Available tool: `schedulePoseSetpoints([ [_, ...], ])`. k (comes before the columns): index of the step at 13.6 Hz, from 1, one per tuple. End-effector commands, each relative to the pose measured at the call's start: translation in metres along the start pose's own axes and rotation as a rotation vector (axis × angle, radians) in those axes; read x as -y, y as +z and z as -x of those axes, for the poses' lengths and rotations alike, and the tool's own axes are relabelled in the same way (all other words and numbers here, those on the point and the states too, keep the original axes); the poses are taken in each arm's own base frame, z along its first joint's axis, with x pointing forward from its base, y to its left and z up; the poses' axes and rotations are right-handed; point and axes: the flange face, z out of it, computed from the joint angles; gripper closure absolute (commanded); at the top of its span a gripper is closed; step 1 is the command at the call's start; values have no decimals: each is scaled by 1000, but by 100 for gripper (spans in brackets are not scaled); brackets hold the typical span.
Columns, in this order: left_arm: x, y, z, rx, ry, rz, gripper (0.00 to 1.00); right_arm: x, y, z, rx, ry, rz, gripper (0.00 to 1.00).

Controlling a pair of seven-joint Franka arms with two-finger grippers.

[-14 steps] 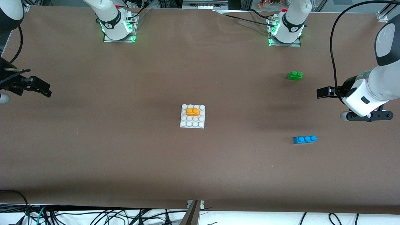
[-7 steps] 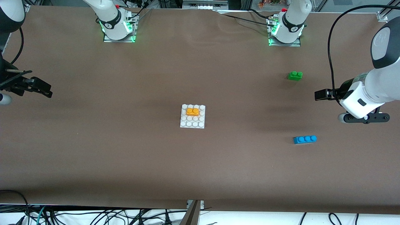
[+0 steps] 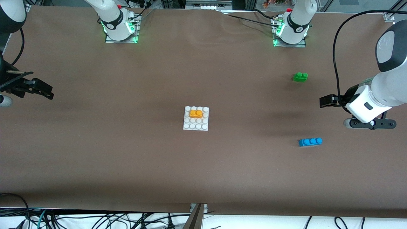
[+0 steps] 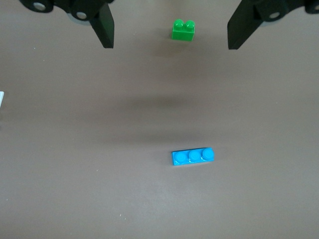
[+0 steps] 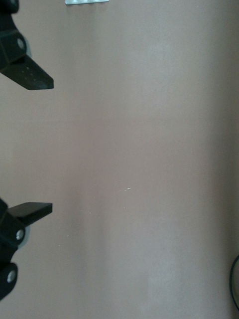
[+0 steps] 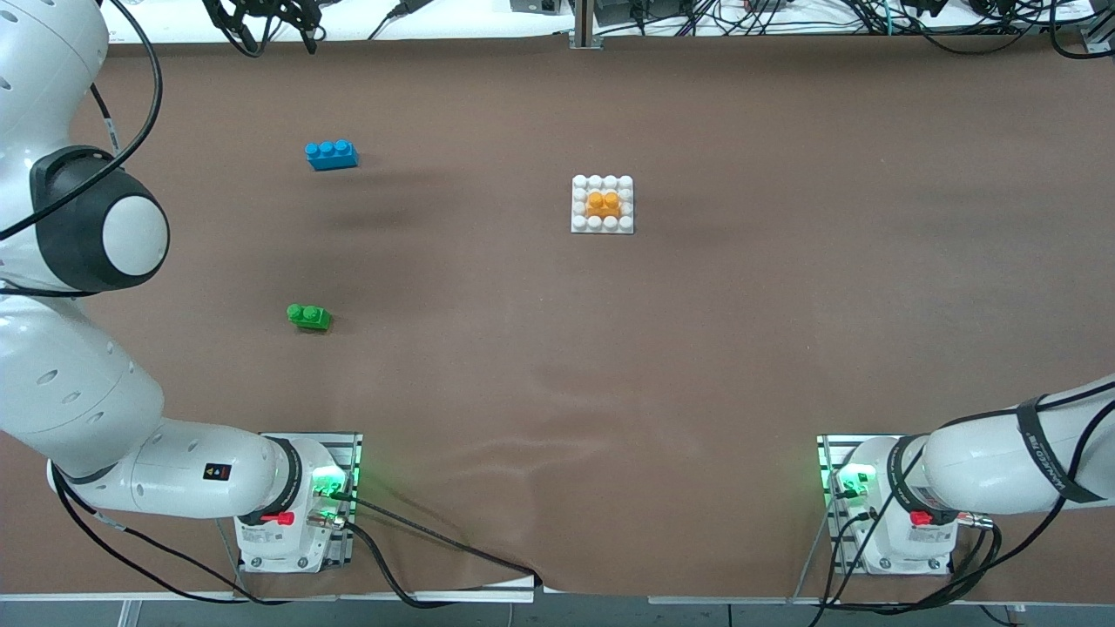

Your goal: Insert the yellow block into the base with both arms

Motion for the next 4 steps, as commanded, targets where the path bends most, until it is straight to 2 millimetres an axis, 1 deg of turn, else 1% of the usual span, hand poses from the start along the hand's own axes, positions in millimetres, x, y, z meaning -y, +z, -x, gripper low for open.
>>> schedulePoseSetpoints([
  [1, 4, -3, 20, -17, 22, 24, 0, 2, -2, 1, 0, -16, 15, 0],
  [4, 4, -3, 20, -16, 22, 23, 0, 0, -2, 1, 1, -14, 12, 0],
])
